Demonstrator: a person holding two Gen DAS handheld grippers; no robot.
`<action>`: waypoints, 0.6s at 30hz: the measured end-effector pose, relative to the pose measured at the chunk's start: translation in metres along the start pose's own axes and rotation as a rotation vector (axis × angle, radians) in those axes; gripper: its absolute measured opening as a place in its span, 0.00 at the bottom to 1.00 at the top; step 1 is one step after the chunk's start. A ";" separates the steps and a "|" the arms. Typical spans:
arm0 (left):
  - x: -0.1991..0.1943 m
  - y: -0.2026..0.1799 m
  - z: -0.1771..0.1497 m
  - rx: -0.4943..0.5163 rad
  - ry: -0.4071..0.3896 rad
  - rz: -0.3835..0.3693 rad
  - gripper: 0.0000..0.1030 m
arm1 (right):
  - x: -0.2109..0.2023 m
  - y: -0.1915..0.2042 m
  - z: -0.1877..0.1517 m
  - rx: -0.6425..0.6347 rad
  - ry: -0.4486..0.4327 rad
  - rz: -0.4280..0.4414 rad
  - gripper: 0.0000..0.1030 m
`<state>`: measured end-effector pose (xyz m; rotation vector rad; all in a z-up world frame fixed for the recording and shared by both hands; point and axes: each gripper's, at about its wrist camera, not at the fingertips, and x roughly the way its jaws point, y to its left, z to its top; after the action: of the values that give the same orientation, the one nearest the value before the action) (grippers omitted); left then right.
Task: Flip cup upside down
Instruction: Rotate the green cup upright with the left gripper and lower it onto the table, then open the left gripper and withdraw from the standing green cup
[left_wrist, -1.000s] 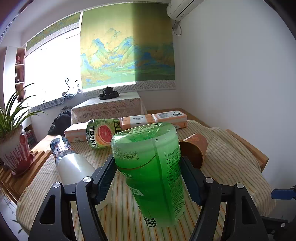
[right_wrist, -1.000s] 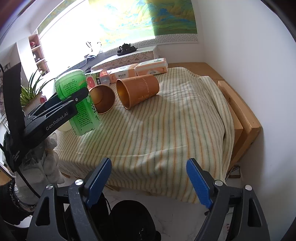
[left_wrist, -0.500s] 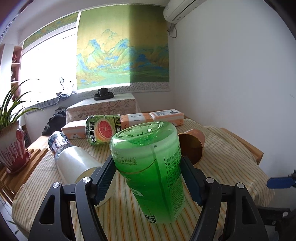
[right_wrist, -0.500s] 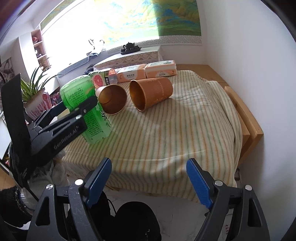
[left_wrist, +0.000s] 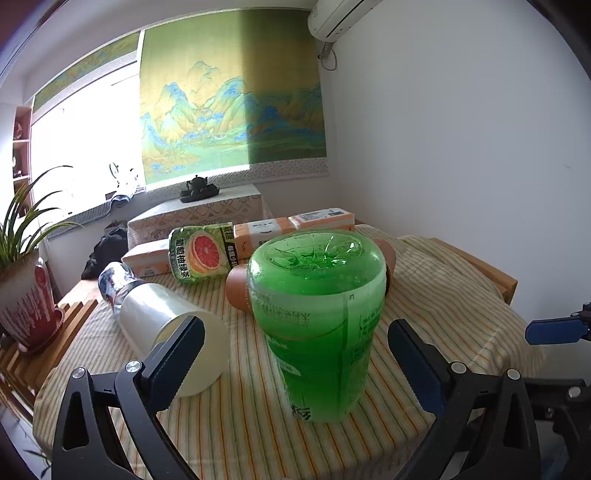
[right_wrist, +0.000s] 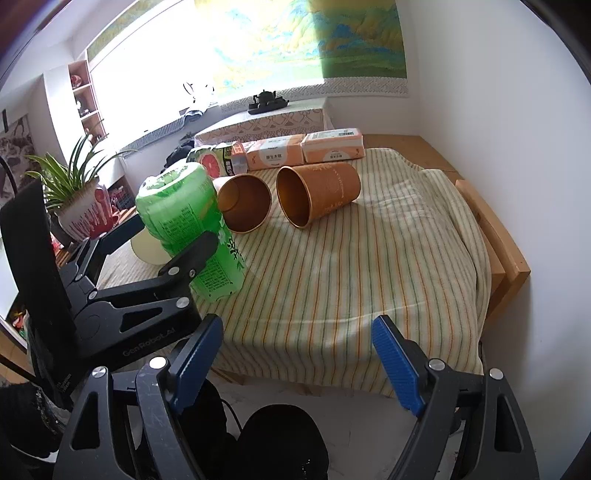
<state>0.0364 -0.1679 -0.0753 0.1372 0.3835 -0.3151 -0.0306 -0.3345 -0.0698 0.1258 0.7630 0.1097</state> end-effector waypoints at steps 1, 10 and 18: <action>-0.002 0.001 0.000 -0.002 0.002 0.000 0.99 | -0.002 -0.001 0.000 0.004 -0.004 0.000 0.77; -0.035 0.008 0.002 -0.017 0.012 -0.009 0.99 | -0.023 0.003 -0.003 0.015 -0.067 -0.036 0.77; -0.092 0.041 0.006 -0.097 0.039 0.014 0.99 | -0.049 0.027 -0.009 -0.008 -0.151 -0.057 0.80</action>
<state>-0.0292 -0.1047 -0.0309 0.0511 0.4357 -0.2799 -0.0733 -0.3143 -0.0390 0.1034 0.6154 0.0481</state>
